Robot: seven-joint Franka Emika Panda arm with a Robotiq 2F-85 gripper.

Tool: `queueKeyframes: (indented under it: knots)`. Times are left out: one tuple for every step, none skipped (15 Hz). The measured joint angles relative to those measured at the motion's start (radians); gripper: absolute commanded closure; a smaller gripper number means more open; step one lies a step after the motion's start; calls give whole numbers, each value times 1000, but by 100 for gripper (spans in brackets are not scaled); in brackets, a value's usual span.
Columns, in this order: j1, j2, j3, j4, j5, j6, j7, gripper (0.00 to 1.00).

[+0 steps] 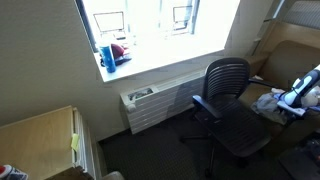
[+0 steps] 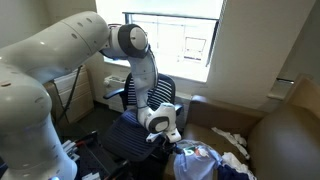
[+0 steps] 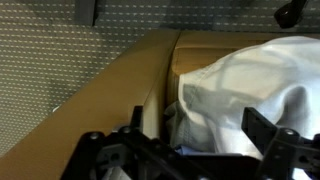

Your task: Put the brown clothing on the black chair

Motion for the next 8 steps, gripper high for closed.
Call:
queueKeyframes:
  knots:
    - [0, 0, 0, 0, 0, 0, 0, 0]
    - [3, 1, -2, 0, 3, 9, 0, 0]
    - [8, 2, -3, -2, 10, 46, 0, 0]
    - [9, 4, -1, -4, 19, 86, 0, 0]
    - [10, 7, 2, -3, 33, 113, 0, 0]
    - [10, 12, 5, 0, 47, 125, 0, 0]
    - [10, 19, 6, 6, 56, 123, 0, 0]
    - [9, 27, 8, 13, 61, 122, 0, 0]
